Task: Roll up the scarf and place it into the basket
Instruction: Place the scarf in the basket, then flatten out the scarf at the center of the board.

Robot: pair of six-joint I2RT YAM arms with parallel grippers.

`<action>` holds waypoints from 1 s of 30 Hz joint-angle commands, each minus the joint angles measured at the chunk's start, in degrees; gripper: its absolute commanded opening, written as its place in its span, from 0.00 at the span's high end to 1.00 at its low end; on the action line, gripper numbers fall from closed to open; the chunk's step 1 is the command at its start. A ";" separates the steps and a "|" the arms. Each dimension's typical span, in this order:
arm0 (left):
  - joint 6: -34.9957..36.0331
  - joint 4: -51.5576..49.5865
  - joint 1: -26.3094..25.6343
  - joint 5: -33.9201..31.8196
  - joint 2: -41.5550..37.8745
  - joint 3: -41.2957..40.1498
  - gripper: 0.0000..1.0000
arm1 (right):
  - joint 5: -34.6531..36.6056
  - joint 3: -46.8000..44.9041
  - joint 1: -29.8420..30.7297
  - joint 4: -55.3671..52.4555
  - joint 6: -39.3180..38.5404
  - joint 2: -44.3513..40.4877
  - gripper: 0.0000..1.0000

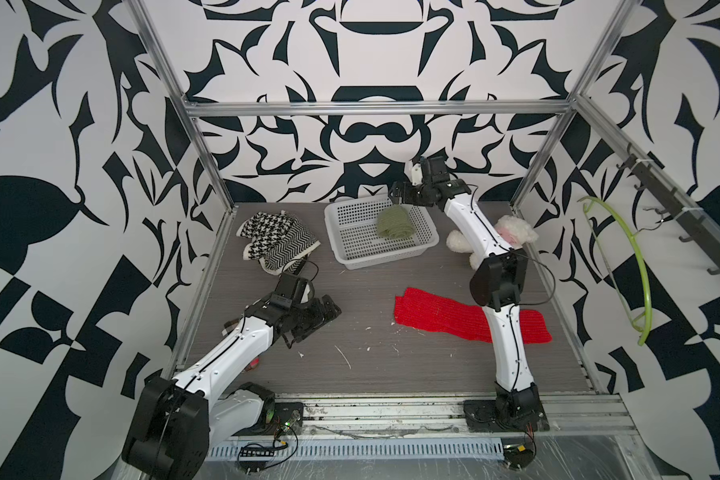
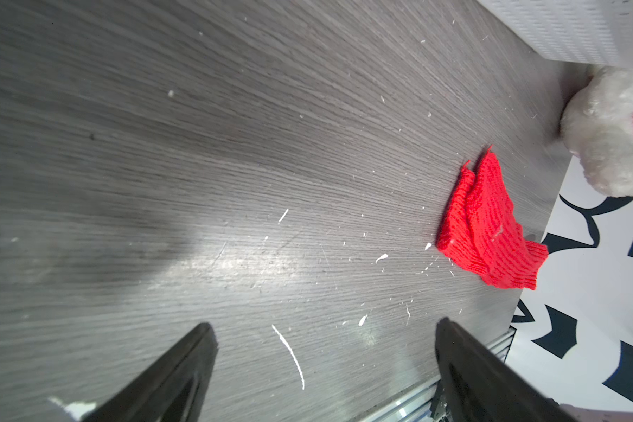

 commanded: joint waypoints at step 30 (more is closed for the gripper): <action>5.03 2.65 0.28 2.48 1.53 1.67 0.01 | 17.55 -68.66 21.92 2.56 15.02 -24.55 0.30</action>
